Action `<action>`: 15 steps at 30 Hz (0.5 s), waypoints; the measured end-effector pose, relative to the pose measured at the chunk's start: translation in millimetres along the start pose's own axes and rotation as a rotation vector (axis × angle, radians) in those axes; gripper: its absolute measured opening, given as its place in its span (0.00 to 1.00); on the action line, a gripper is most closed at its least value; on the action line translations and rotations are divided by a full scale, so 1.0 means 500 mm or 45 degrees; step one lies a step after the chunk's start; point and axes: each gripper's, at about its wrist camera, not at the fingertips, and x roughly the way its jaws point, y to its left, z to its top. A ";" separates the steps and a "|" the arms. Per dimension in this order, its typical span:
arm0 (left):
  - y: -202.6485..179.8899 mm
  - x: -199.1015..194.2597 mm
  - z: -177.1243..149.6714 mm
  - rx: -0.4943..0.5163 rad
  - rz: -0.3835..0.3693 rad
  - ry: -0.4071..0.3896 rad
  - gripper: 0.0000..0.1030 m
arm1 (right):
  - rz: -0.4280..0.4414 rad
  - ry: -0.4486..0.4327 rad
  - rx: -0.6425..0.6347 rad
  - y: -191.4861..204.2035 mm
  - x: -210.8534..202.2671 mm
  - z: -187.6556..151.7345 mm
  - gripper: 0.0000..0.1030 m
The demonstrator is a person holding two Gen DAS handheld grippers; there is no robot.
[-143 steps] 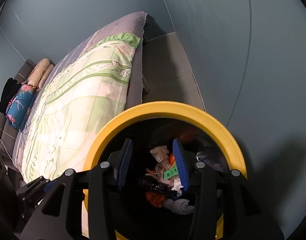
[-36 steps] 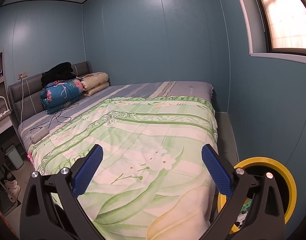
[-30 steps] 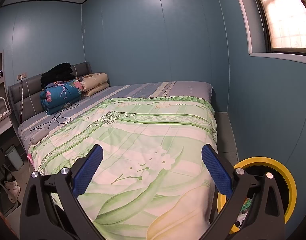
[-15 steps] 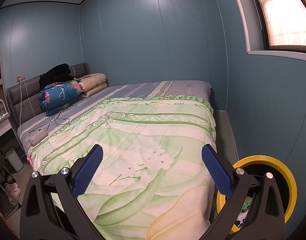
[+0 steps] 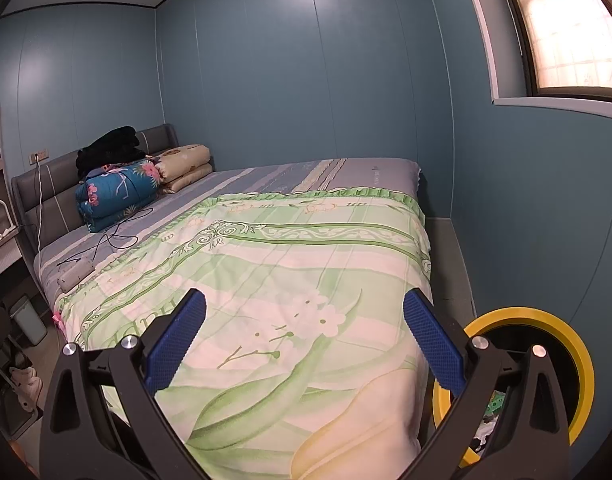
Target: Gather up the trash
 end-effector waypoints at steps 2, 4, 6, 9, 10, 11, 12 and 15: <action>-0.001 0.000 -0.001 0.000 -0.003 -0.002 0.92 | 0.000 0.002 -0.001 -0.001 0.000 -0.001 0.92; -0.004 -0.001 -0.002 0.011 -0.002 -0.005 0.92 | -0.002 0.003 0.000 -0.002 0.000 -0.001 0.92; -0.007 -0.001 -0.003 0.012 -0.004 0.000 0.92 | -0.003 0.005 0.001 -0.003 0.001 0.000 0.92; -0.009 0.004 -0.003 0.016 -0.010 0.003 0.92 | -0.004 0.005 0.001 -0.003 0.001 0.000 0.92; -0.010 0.003 -0.003 0.019 -0.010 0.002 0.92 | -0.003 0.006 0.002 -0.003 0.001 0.001 0.92; -0.011 0.003 -0.003 0.021 -0.010 0.000 0.92 | -0.003 0.006 0.003 -0.003 0.001 0.001 0.92; -0.012 0.003 -0.003 0.023 -0.014 0.001 0.92 | -0.003 0.007 0.004 -0.003 0.001 0.001 0.92; -0.015 0.002 -0.003 0.030 -0.018 0.001 0.92 | -0.005 0.008 0.005 -0.004 0.001 0.001 0.92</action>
